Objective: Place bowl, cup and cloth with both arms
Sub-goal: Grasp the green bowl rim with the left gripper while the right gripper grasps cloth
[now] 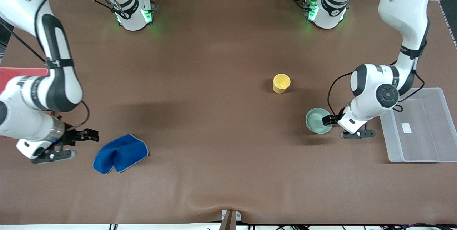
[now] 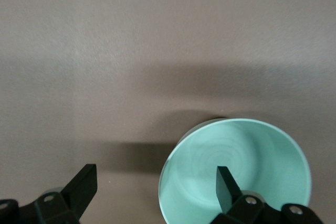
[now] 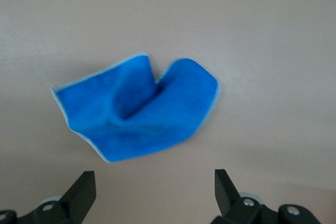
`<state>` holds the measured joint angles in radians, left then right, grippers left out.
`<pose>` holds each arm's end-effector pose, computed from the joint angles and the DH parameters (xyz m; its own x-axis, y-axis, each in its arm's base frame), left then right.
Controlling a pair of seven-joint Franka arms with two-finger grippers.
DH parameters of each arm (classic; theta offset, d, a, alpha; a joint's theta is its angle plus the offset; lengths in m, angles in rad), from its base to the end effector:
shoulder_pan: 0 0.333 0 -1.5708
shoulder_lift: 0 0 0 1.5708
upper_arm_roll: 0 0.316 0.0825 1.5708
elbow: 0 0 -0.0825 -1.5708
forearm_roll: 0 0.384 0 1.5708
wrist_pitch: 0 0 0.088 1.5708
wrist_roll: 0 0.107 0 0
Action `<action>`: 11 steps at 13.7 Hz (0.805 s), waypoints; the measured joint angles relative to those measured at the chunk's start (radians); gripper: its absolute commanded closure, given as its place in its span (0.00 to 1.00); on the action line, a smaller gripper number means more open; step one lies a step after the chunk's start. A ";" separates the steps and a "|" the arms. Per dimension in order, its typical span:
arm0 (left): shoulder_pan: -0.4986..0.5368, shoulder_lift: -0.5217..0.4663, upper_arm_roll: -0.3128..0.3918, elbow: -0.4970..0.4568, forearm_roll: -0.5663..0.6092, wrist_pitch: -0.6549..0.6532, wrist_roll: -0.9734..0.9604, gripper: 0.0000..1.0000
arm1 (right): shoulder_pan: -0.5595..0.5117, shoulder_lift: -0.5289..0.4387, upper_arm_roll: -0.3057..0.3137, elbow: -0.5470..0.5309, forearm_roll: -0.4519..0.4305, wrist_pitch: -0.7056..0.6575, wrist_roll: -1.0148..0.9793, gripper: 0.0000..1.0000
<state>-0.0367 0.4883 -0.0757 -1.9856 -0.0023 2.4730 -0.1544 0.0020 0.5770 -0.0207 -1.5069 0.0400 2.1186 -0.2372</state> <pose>0.6080 -0.0673 0.2166 0.9986 0.0525 -0.0055 0.0527 -0.9979 0.0365 0.7082 -0.0091 0.3324 0.9790 0.2000 0.0392 0.2007 -0.9795 -0.0148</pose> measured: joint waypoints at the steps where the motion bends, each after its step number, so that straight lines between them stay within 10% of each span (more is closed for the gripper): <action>1: 0.000 0.006 0.000 -0.004 0.000 0.002 0.000 0.38 | 0.017 0.016 0.000 0.000 0.000 0.027 0.000 0.00; 4: -0.008 0.016 -0.001 -0.005 0.000 0.008 -0.026 0.99 | 0.041 0.066 0.000 0.003 0.000 0.096 -0.006 0.00; 11: -0.027 0.019 0.000 0.027 0.000 0.016 -0.101 1.00 | 0.060 0.124 -0.006 0.005 0.022 0.126 0.031 0.00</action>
<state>-0.0634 0.5076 -0.0758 -1.9588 -0.0024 2.4893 -0.2552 0.0620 0.7011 -0.0272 -1.5022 0.0616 2.2441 -0.2063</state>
